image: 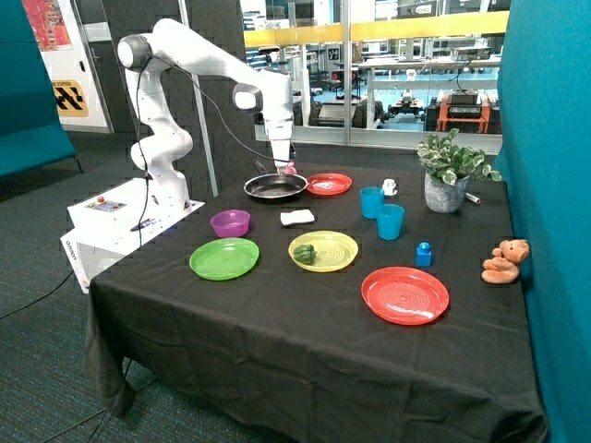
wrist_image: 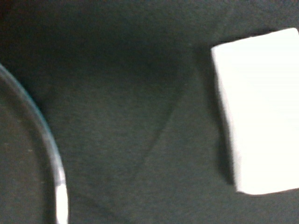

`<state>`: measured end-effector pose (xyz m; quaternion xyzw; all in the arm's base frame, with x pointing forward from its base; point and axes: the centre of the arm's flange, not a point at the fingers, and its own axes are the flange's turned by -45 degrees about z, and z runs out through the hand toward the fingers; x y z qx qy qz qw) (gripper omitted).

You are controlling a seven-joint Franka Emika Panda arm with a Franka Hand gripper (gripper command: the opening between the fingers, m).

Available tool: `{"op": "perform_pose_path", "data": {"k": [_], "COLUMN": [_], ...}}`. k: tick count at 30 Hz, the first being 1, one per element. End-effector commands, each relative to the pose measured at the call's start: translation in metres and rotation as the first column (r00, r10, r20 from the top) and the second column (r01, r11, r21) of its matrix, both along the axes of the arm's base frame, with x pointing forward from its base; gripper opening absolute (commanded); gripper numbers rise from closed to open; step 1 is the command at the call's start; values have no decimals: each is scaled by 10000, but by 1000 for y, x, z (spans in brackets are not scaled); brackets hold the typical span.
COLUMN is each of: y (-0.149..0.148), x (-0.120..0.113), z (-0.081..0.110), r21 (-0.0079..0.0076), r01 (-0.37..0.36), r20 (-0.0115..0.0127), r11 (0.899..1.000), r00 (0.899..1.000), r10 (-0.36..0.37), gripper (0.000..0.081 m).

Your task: Clean the pan

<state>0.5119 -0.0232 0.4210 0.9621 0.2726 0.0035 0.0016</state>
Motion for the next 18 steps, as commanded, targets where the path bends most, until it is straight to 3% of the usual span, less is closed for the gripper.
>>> {"op": "perform_pose_path", "data": {"k": [1,18], "y": [-21,-22], "x": [18,41], "z": [-18,-59], "r21": [12,12], "r01": [-500,-254], "r20": [-76,-76], "r11": [9988,9997], "r00": [9987,9996], "r10": [500,254], "gripper": [232,253]}}
